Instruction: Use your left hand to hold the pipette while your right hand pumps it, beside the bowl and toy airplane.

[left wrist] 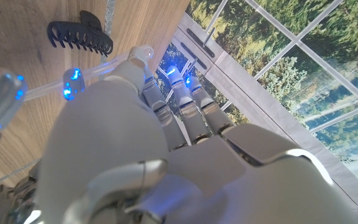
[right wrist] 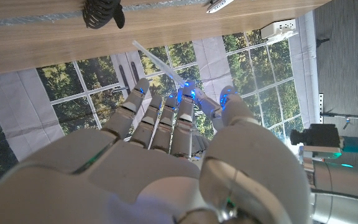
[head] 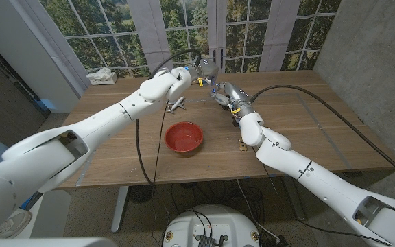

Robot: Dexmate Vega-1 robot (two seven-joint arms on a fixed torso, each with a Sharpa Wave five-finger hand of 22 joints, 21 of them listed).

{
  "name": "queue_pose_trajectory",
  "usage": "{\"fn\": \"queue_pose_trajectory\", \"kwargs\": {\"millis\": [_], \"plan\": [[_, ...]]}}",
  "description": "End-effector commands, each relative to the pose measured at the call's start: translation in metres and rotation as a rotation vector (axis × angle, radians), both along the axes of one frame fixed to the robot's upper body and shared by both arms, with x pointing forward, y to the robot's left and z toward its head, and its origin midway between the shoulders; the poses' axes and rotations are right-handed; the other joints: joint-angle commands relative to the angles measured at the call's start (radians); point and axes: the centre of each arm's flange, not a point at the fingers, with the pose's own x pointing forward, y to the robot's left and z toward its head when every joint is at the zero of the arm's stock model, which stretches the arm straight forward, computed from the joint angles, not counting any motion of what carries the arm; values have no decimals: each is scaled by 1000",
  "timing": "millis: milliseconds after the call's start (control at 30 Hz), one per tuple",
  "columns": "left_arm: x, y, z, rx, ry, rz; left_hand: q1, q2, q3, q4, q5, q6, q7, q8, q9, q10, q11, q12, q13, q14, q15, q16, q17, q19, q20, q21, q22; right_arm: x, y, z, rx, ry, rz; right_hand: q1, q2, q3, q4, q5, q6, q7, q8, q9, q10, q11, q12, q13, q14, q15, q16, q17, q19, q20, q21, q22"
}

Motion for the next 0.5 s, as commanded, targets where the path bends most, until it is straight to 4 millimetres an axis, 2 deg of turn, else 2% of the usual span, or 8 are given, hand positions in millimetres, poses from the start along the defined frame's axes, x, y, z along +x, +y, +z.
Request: {"fn": "queue_pose_trajectory", "kwargs": {"millis": [33, 167, 233, 500], "plan": [[1, -3, 1, 1, 6, -6, 14, 5, -3, 1, 5, 4, -6, 8, 4, 55, -46, 2, 107, 8, -166, -1, 3, 5, -6, -2, 6, 6, 3, 0, -4, -18, -15, 31, -6, -3, -4, 4, 37, -2, 13, 5, 19, -4, 10, 5, 13, -44, 10, 6, 18, -3, 0, 2], [1, -3, 1, 2, 6, -9, 14, 5, -4, 2, 6, 2, -6, 8, 4, 56, -46, 2, 108, 9, -166, -1, 3, 5, -6, -2, 6, 6, 3, -1, 9, -50, -6, 57, -7, -5, -5, 2, 70, -6, 22, 6, 38, -12, 15, 5, 29, -56, 19, 8, 31, -9, 1, 2], [1, -3, 0, 3, 8, -9, 14, 5, -4, 2, 6, 3, -6, 8, 4, 56, -46, 2, 108, 9, -166, -1, 3, 5, -6, -3, 6, 6, 4, -2, 7, -63, -21, 85, 5, -2, -4, 5, 107, -13, 33, 9, 67, -29, 23, 7, 44, -74, 29, 11, 39, -19, 1, 3], [2, -3, 0, 1, 13, -16, 15, 6, -6, 2, 6, 2, -5, 8, 4, 56, -45, 0, 110, 9, -166, -2, 3, 4, -6, -3, 6, 8, 7, -1, 11, -82, -6, 121, 23, -5, 2, 7, 193, -13, 63, 12, 108, -42, 34, 12, 62, -92, 47, 21, 60, -37, 4, 5]]}}
